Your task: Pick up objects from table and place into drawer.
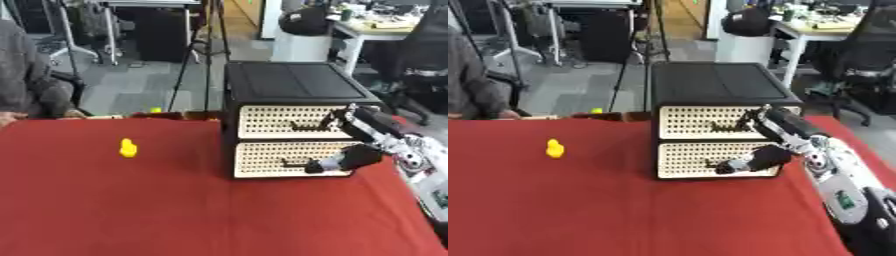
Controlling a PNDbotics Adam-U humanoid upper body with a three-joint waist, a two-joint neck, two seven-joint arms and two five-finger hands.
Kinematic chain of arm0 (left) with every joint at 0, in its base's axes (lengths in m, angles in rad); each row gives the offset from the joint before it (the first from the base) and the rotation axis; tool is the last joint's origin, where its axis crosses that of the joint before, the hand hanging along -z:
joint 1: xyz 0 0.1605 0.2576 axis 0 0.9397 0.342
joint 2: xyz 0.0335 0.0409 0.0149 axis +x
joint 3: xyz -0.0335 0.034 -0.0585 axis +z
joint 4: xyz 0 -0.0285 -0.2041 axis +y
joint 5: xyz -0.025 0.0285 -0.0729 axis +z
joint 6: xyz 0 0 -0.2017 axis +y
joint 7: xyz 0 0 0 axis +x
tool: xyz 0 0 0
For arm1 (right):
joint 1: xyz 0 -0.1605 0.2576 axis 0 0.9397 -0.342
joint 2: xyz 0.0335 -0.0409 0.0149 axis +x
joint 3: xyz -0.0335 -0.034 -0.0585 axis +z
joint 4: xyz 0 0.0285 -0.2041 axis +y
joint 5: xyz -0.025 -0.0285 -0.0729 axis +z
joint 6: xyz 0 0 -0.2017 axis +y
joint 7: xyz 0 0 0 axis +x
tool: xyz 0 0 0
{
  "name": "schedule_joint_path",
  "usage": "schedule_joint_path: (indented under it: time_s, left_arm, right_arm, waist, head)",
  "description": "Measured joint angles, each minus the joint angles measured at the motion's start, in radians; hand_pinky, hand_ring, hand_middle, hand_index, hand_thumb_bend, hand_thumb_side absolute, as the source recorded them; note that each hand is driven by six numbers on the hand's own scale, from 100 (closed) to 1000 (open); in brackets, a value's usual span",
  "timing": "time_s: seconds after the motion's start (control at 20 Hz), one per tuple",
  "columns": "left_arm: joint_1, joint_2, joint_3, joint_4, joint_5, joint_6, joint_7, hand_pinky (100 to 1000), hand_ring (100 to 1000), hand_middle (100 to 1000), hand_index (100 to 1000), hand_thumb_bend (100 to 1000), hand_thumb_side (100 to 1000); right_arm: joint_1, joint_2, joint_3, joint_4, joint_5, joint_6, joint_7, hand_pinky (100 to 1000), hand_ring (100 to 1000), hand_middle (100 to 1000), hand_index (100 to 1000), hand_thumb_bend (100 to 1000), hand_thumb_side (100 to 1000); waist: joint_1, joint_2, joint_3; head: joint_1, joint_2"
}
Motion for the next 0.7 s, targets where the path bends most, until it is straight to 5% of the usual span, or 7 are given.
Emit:
schedule_joint_path:
  time_s: [0.7]
  left_arm:
    - [0.004, -0.008, -0.006, 0.002, 0.001, -0.002, -0.012, 547, 801, 770, 868, 100, 584]
  right_arm:
    - [-0.098, 0.046, -0.013, 0.171, 0.051, -0.011, -0.020, 100, 100, 100, 699, 1000, 687]
  waist:
    - [0.007, -0.002, 0.006]
  head:
    - [-0.005, 0.006]
